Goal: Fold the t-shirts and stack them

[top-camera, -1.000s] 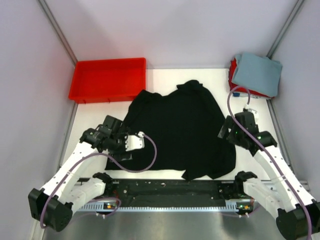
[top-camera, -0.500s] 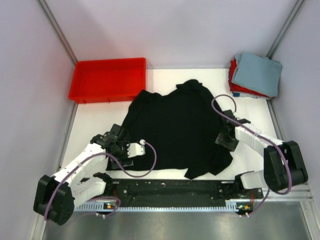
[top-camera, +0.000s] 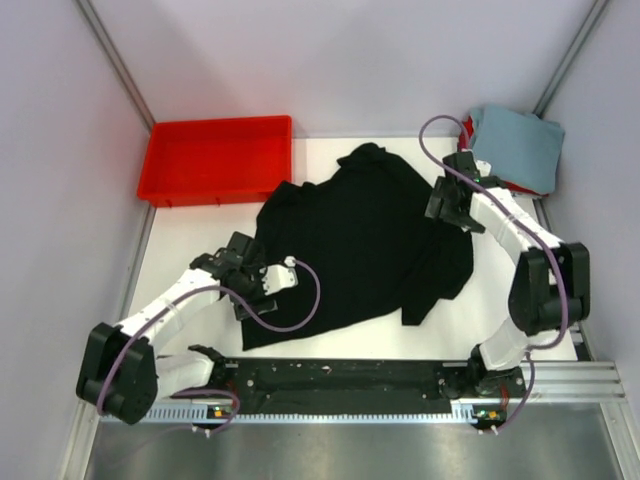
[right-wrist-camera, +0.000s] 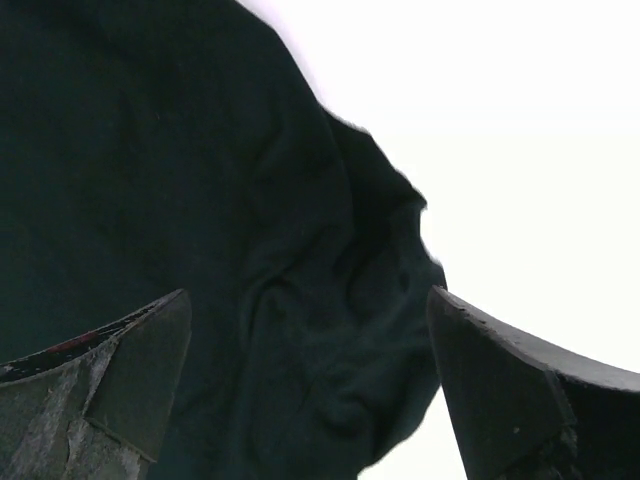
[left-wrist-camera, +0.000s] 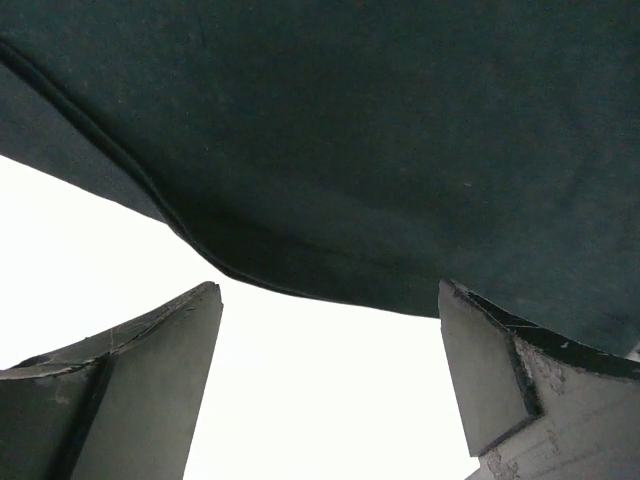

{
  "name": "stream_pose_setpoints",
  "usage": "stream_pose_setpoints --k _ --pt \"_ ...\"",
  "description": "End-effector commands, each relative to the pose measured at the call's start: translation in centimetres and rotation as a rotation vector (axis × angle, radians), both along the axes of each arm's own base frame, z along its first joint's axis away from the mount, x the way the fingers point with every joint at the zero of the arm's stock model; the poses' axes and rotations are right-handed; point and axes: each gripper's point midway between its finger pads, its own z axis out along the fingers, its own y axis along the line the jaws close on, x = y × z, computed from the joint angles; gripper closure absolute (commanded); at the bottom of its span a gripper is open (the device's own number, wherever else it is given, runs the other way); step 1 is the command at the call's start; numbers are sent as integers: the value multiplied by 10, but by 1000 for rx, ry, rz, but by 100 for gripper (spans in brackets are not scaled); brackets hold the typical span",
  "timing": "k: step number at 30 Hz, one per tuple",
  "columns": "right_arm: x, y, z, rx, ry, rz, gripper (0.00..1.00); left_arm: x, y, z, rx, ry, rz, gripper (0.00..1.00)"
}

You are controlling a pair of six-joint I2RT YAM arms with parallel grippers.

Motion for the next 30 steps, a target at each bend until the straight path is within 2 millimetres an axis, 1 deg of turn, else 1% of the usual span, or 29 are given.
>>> stream_pose_setpoints --k 1,2,3,4,5,7,9,11,13,15,17,19,20,21,22,23,24,25,26,27,28,30 --pt "-68 -13 24 4 27 -15 1 -27 -16 35 -133 38 -29 7" --pt "-81 -13 25 27 11 -34 1 -34 -18 41 -151 57 -31 7" --pt "-96 -13 18 46 15 -52 1 -43 -19 44 -162 89 -31 9" --pt "-109 -11 13 77 8 -75 2 -53 -20 44 -166 125 -35 11" --pt "-118 -9 9 110 1 -99 3 -63 -21 42 -170 158 -48 13" --pt "-132 1 -1 192 -10 -126 11 -81 -20 28 -135 198 -96 14" --pt "-142 3 -10 226 -8 -162 19 -96 -13 11 -55 217 -152 14" --pt "-151 4 -18 245 2 -187 23 -92 -14 8 -41 176 -158 13" --pt "-158 4 -26 257 5 -204 24 -91 -18 7 -45 156 -178 12" --pt "-160 1 -38 242 14 -237 25 -84 -18 -1 -25 124 -169 11" --pt "-159 3 -51 256 41 -252 27 -78 -14 -12 13 118 -148 12" --pt "-161 3 -65 250 77 -268 30 -77 -10 -22 45 129 -138 13" --pt "-162 1 -71 240 94 -282 34 -76 -7 -27 63 130 -129 13" --pt "-164 -2 -77 228 108 -291 40 -76 -4 -33 79 129 -130 13" --pt "-165 -3 -80 228 112 -299 49 -75 -3 -38 86 126 -131 15" --pt "-166 -4 -81 238 109 -308 57 -74 -2 -41 92 118 -132 21" --pt "-164 -5 -79 247 92 -310 67 -73 -2 -43 93 112 -126 33" --pt "-163 -7 -76 250 74 -313 81 -71 -2 -42 89 106 -114 49" --pt "-159 -10 -70 251 44 -317 83 -68 -4 -39 80 90 -102 67" --pt "-156 -12 -62 252 12 -309 87 -65 -7 -35 67 79 -90 92" --pt "-152 -14 -53 247 -16 -297 89 -55 -3 -28 88 24 -61 100" --pt "-147 -17 -29 235 -74 -263 94 -33 -1 -9 92 -98 -6 100"
